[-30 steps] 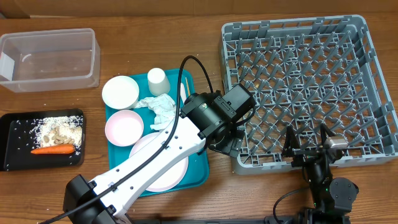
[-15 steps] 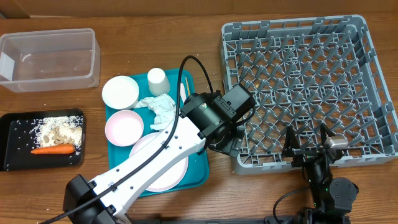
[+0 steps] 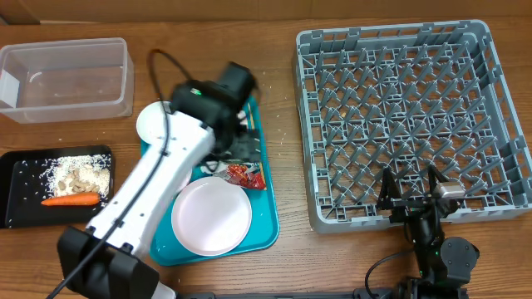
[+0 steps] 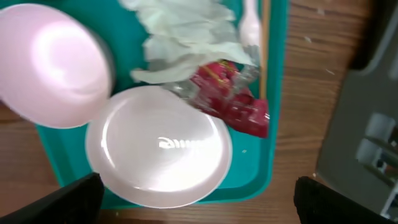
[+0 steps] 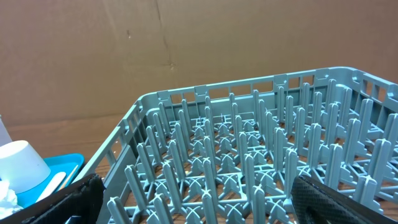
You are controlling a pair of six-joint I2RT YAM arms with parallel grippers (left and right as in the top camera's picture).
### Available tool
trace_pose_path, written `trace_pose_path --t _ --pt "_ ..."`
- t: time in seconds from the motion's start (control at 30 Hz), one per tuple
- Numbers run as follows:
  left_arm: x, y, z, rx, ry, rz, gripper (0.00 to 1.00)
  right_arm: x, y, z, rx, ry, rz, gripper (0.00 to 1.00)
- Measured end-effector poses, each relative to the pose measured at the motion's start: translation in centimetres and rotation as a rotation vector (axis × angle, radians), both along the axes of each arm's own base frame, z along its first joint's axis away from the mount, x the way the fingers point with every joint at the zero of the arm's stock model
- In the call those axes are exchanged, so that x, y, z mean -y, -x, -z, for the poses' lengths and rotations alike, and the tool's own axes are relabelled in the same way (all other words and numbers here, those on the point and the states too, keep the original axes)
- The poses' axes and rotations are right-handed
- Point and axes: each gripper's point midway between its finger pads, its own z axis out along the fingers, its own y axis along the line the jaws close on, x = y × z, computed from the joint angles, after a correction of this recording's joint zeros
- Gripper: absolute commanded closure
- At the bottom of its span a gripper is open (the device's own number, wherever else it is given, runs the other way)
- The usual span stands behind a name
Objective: Sort waste into correct bins and load items into the dishwasher rack
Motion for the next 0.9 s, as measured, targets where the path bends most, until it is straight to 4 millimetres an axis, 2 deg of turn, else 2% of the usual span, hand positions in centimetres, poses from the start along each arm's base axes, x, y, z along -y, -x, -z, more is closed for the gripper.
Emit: trace_pose_path --t 0.13,0.27,0.4,0.53,0.67,0.9 --pt "-2.7 -0.9 0.0 -0.004 -0.003 -0.089 0.00 0.0 0.0 0.0 0.000 0.000 0.000 0.00" --pt "-3.7 -1.2 0.1 -0.007 -0.003 -0.123 0.00 0.0 0.0 0.0 0.000 0.000 0.000 0.00" --pt "-3.9 -0.8 1.0 -0.028 -0.011 -0.124 0.00 0.0 0.0 0.0 0.000 0.000 0.000 0.00" --pt "-4.0 -0.2 2.9 -0.058 -0.022 -0.124 0.00 0.0 0.0 0.0 0.000 0.000 0.000 0.00" --pt "-4.1 1.3 5.1 -0.119 -0.019 -0.121 0.00 0.0 0.0 0.0 0.000 0.000 0.000 0.00" --pt "-2.8 1.3 5.3 -0.123 0.051 -0.040 0.00 0.0 0.0 0.0 0.000 0.000 0.000 0.00"
